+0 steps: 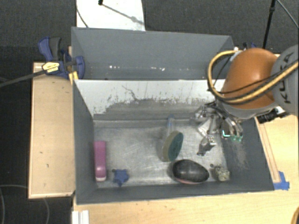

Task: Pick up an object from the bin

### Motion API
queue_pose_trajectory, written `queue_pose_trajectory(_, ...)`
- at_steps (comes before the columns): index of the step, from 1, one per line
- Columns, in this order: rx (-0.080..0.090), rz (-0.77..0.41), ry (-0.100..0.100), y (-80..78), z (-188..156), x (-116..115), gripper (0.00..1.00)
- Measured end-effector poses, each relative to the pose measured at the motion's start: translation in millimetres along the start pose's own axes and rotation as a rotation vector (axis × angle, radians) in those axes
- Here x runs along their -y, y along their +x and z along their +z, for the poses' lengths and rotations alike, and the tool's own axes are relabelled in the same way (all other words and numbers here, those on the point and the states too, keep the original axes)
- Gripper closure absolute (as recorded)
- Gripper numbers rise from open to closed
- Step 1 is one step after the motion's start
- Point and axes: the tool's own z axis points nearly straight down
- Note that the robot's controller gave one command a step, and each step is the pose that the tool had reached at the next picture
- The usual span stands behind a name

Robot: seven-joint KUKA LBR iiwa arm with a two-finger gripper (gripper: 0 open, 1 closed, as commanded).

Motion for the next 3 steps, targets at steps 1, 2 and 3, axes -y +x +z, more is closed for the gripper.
queue_pose_trajectory(1,0.014,-0.017,0.000,-23.3,109,-20,0.00)
queue_pose_trajectory(2,0.012,-0.274,-0.001,-24.9,101,-65,0.00)
queue_pose_trajectory(3,0.005,-0.514,0.000,47.1,55,-100,0.00)
